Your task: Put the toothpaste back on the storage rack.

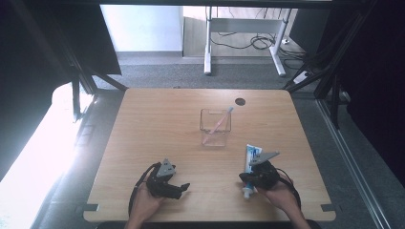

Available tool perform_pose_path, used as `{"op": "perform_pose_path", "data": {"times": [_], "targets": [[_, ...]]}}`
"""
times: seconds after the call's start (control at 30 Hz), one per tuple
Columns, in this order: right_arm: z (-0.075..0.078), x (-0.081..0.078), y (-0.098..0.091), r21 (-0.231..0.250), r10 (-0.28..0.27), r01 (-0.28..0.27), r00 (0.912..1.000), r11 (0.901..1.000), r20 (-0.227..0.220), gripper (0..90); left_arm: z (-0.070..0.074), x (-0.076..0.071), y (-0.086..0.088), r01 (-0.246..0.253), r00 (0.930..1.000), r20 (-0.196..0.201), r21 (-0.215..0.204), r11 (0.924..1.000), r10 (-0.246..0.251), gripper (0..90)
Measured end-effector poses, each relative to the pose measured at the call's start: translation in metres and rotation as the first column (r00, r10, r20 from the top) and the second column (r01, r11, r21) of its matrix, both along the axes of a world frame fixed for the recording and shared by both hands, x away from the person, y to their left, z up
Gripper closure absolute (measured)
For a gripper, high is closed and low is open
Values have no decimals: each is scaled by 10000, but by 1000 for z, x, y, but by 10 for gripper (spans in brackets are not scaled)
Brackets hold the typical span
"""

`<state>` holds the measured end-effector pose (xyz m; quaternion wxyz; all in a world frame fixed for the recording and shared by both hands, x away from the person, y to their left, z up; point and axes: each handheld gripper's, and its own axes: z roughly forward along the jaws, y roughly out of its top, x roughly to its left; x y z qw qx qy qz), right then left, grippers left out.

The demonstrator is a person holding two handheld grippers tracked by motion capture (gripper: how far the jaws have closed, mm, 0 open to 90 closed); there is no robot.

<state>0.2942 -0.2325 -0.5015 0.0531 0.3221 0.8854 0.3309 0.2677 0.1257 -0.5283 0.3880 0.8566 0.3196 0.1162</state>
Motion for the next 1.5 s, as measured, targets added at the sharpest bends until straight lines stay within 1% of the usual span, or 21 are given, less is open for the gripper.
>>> {"op": "perform_pose_path", "data": {"times": [0.1, 0.33, 0.4, 0.5, 1.17, 1.37, 1.5], "targets": [[0, -1, -2, -66, 66, -66, 10000, 10000, 0, 899, 0, 0, 0, -21, 10000, 12, -18, 10000, 21, 131], [1, -5, -11, -70, -49, 48, 10000, 10000, -84, 897, 0, 0, 0, -15, 10000, 25, -32, 10000, 15, 131], [1, -6, -15, -112, -93, 92, 9999, 9999, -62, 896, 1, 0, 0, 57, 10000, 25, 65, 10000, -57, 131], [2, -7, -21, -142, -132, 130, 9999, 9998, -79, 889, 0, 0, 0, 71, 10000, 30, 90, 9999, -71, 132], [5, -13, -60, -283, -806, 802, 9967, 9964, -134, 867, 1, 0, 0, 103, 9999, 57, 124, 9999, -103, 132], [9, -14, -56, -396, -663, 656, 9977, 9971, -153, 823, 1, -1, 0, 110, 9999, 86, 110, 9999, -111, 133], [17, -13, -56, -330, -705, 703, 9975, 9970, -72, 743, 1, 0, 0, 122, 9999, 89, 89, 9999, -122, 134]]}}
